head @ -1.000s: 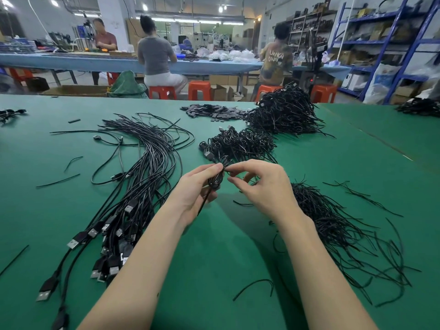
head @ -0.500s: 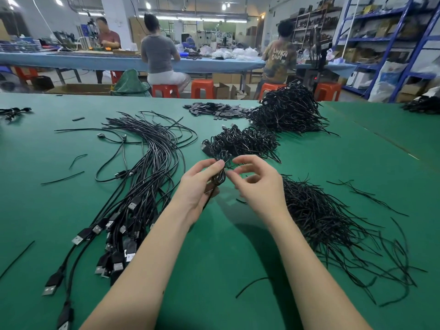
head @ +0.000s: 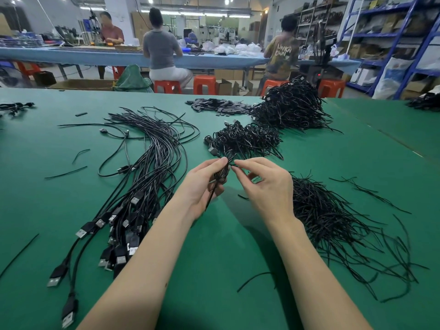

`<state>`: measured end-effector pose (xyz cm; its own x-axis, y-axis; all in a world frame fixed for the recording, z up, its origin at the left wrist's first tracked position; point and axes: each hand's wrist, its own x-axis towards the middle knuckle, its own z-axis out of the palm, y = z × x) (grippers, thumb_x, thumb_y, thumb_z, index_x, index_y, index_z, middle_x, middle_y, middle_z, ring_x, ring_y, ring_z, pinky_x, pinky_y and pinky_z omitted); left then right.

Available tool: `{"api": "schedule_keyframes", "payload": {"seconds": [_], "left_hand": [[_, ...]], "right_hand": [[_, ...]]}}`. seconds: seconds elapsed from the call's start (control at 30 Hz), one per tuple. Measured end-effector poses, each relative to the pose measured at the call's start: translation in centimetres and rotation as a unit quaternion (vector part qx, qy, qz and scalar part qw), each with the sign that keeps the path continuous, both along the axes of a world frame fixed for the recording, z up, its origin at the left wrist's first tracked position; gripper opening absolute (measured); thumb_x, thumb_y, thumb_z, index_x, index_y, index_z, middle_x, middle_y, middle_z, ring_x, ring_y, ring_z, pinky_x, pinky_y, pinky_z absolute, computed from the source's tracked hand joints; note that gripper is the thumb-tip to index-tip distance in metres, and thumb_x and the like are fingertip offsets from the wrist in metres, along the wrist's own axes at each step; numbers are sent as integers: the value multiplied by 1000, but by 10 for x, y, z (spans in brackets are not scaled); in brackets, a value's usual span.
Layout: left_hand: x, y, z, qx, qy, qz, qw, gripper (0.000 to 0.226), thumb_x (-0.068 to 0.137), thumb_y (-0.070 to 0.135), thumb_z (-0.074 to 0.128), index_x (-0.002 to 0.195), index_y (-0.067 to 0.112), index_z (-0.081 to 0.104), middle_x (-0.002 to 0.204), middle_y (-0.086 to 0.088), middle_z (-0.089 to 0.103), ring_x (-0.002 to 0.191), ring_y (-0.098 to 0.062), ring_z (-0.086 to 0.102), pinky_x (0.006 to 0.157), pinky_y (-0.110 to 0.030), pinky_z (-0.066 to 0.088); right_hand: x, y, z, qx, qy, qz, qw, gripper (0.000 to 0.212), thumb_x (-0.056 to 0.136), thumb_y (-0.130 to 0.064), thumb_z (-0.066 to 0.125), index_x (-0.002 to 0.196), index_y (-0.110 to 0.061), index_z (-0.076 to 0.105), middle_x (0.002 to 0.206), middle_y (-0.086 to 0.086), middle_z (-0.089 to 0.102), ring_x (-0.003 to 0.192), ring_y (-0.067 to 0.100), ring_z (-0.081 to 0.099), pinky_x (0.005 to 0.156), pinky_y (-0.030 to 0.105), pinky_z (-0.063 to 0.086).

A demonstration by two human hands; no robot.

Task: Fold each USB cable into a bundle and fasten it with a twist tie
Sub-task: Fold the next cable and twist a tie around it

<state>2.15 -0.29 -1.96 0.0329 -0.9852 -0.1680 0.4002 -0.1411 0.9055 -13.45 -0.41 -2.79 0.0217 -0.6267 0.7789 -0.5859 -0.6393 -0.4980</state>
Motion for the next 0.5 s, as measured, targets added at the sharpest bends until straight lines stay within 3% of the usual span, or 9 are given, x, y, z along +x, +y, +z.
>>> {"api": "schedule_keyframes", "payload": {"seconds": [0.1, 0.17, 0.2, 0.27, 0.33, 0.37, 0.4, 0.43, 0.5], "left_hand": [[-1, 0, -3, -10, -11, 5, 1000, 7, 86, 29, 76, 81, 25, 79, 77, 4, 69, 64, -8, 59, 53, -19, 47], [-3, -1, -6, -43, -41, 29, 998, 8, 87, 28, 75, 93, 25, 77, 79, 7, 72, 69, -6, 61, 57, -17, 46], [-5, -1, -7, -72, -62, 44, 995, 11, 87, 28, 75, 98, 26, 76, 83, 7, 74, 71, -5, 63, 60, -16, 47], [-7, -1, -8, -147, -111, 71, 980, 14, 86, 23, 77, 99, 28, 76, 89, 4, 77, 78, -4, 67, 69, -15, 49], [-9, 0, -9, -222, -156, 94, 958, 20, 86, 16, 77, 99, 31, 76, 89, 2, 78, 82, -6, 69, 77, -15, 51], [-10, 0, -10, -241, -180, 105, 948, 22, 87, 14, 76, 102, 31, 76, 89, 2, 77, 83, -6, 70, 78, -16, 52], [-10, -1, -13, -245, -206, 117, 940, 23, 88, 13, 75, 106, 28, 75, 90, 2, 77, 84, -6, 70, 80, -17, 53], [-9, -1, -15, -237, -230, 122, 936, 25, 89, 13, 74, 112, 24, 74, 92, 1, 77, 84, -5, 69, 82, -18, 53], [-6, -2, -19, -193, -264, 97, 940, 35, 91, 9, 70, 125, 16, 67, 103, -2, 73, 85, -1, 67, 86, -18, 52]], "right_hand": [[4, 1, 0, 77, -53, 32, 995, 3, 87, -24, 81, 88, -22, 83, 82, -13, 76, 61, 9, 65, 61, 27, 54], [9, -1, 4, 245, -198, 100, 944, 4, 86, -20, 80, 84, -19, 82, 73, -9, 75, 57, 8, 66, 53, 20, 50], [9, -2, 9, 347, -283, 151, 882, 5, 87, -18, 78, 84, -15, 80, 72, -6, 74, 55, 7, 64, 47, 17, 46], [7, -3, 17, 511, -411, 231, 719, 6, 87, -14, 74, 83, -10, 76, 70, -1, 69, 51, 4, 59, 40, 12, 39], [4, -4, 20, 578, -514, 281, 568, 4, 79, -10, 73, 80, -6, 73, 67, 1, 66, 46, 2, 56, 36, 8, 37], [6, -4, 18, 581, -545, 290, 530, 5, 77, -9, 73, 80, -5, 73, 67, 2, 65, 44, 2, 56, 35, 8, 37], [8, -3, 15, 575, -547, 288, 536, 3, 80, -9, 73, 82, -6, 73, 67, 1, 66, 44, 2, 56, 35, 8, 37], [12, -3, 11, 561, -514, 268, 591, 4, 86, -11, 72, 83, -9, 73, 69, -1, 67, 44, 2, 56, 36, 10, 38], [21, -3, 0, 498, -412, 191, 739, 12, 95, -18, 69, 85, -12, 72, 74, -1, 69, 47, 5, 58, 40, 15, 40]]}}
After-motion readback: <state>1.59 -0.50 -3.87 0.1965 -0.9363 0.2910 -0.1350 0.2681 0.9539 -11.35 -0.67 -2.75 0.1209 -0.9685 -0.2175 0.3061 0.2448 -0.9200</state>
